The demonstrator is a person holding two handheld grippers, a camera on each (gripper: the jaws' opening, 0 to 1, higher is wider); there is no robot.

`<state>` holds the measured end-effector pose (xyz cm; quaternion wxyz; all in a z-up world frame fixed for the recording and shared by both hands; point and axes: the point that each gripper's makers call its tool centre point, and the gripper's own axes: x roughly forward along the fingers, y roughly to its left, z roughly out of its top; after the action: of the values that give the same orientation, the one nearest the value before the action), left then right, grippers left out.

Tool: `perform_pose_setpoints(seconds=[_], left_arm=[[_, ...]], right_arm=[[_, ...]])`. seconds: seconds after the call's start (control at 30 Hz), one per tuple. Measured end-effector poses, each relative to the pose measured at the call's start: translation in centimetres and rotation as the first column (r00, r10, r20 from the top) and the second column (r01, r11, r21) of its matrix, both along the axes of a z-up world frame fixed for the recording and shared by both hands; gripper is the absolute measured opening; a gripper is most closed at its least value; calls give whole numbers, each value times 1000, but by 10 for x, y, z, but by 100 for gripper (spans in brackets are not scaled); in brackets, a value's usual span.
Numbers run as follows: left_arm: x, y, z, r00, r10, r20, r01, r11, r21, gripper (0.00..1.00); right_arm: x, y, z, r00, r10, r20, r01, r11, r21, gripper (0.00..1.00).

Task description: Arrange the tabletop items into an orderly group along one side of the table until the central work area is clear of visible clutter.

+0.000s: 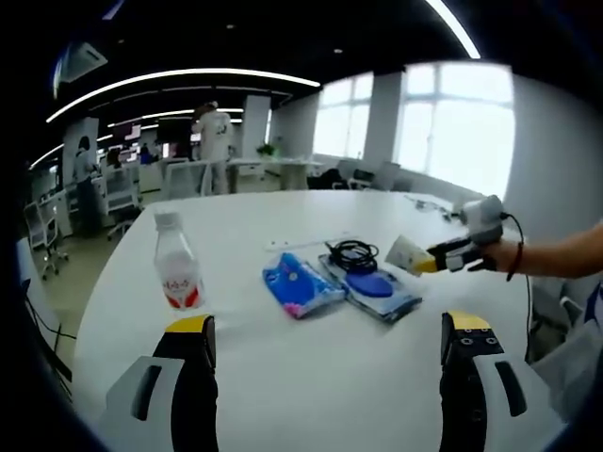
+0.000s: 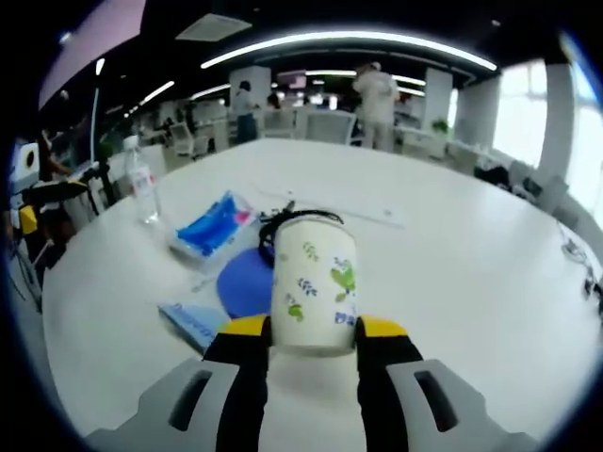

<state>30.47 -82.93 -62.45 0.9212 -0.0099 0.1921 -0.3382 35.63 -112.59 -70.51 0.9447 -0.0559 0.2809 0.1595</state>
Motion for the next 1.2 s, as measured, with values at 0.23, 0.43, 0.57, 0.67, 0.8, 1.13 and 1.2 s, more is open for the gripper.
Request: perform_pose_setpoints(seconds=[0.23, 0.43, 0.57, 0.67, 0.8, 1.13, 1.2], left_arm=[[0, -5, 10, 1000, 3, -1, -3, 997, -73, 99], [-3, -13, 14, 1000, -14, -13, 12, 992, -125, 99], [-6, -21, 17, 999, -34, -26, 29, 986, -166, 99], [-9, -28, 20, 998, -47, -37, 39, 979, -198, 98], [-12, -35, 24, 997, -57, -57, 42, 968, -249, 98], [-18, -50, 32, 992, -82, -94, 44, 934, -355, 94], [-19, -51, 33, 992, -84, -96, 43, 930, -365, 94]], right_arm=[[-13, 32, 25, 995, 85, 57, -87, 995, 37, 33], [-25, 63, 51, 981, 153, 118, -162, 984, 78, 33], [-35, 84, 67, 969, 196, 149, -212, 972, 98, 33], [-41, 98, 75, 957, 238, 168, -256, 962, 94, 33], [-51, 117, 87, 941, 279, 192, -304, 946, 113, 33], [-71, 151, 101, 908, 356, 221, -391, 910, 141, 33], [-74, 155, 102, 904, 365, 224, -402, 903, 150, 33]])
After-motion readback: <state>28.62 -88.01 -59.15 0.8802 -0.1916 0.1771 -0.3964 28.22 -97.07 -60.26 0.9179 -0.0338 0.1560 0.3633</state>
